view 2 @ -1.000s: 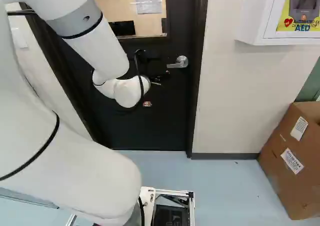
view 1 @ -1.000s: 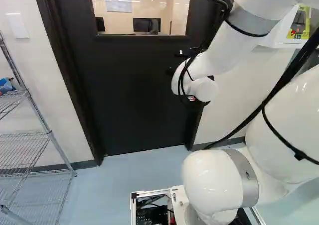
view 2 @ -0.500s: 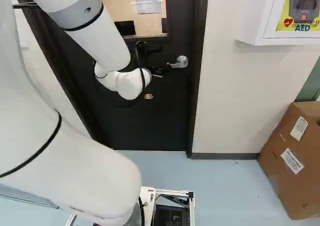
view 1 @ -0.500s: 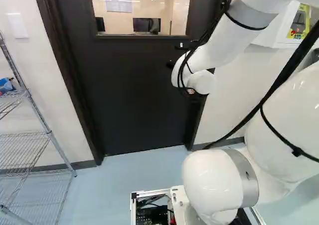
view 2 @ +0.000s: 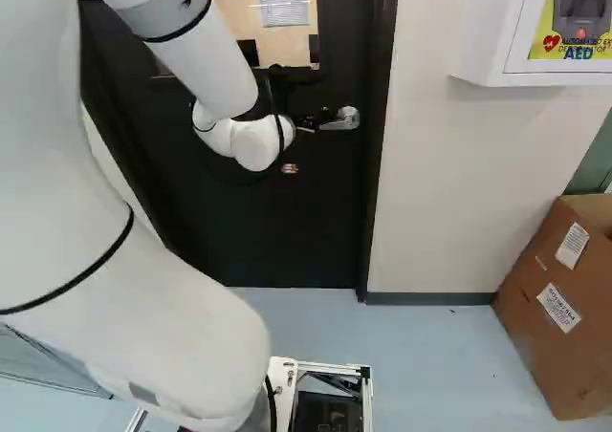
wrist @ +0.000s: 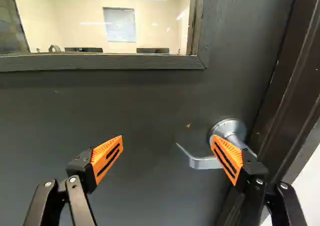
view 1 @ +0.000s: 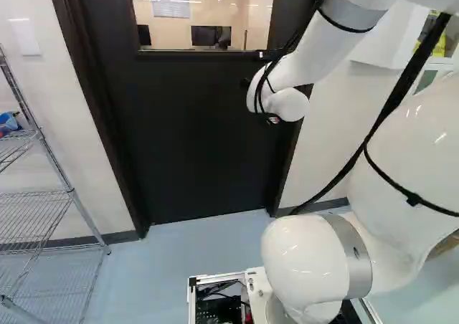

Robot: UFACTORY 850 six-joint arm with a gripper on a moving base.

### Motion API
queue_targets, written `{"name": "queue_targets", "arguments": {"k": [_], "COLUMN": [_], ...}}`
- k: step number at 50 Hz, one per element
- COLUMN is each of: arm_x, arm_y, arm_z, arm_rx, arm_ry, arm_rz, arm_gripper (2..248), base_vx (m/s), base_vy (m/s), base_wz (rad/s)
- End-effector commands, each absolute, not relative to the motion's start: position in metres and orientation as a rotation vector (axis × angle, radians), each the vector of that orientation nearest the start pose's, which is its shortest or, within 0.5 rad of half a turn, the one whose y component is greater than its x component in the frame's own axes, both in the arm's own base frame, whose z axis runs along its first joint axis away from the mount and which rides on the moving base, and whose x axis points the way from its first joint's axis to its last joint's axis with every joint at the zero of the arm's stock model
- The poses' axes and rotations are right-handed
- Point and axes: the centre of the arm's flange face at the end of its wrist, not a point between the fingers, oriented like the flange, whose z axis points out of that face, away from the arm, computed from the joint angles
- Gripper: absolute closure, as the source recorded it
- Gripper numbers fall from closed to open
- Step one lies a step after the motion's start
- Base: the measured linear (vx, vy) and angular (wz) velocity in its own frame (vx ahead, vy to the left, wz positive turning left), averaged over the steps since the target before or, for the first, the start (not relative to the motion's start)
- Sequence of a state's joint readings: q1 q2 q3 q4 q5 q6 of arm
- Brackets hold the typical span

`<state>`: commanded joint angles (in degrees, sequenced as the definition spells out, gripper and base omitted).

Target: Open the door and move inside

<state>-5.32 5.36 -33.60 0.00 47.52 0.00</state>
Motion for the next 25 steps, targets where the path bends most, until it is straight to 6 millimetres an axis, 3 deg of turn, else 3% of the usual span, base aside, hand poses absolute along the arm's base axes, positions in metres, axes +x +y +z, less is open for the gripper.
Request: {"name": "queue_targets", "arguments": {"k": [13,25], "arm_x": [0.458,0.463], "arm_y": [-0.045,-0.047], "arm_z": [0.518,0.518], "arm_rx": [-2.364,-2.369], "arm_ry": [0.116,0.119], "arm_rz": [-2.165,-2.161], "arm_gripper": [3,3], "base_vx": [0.000,0.000], "base_vy": [0.000,0.000], "base_wz": [0.000,0.000]}}
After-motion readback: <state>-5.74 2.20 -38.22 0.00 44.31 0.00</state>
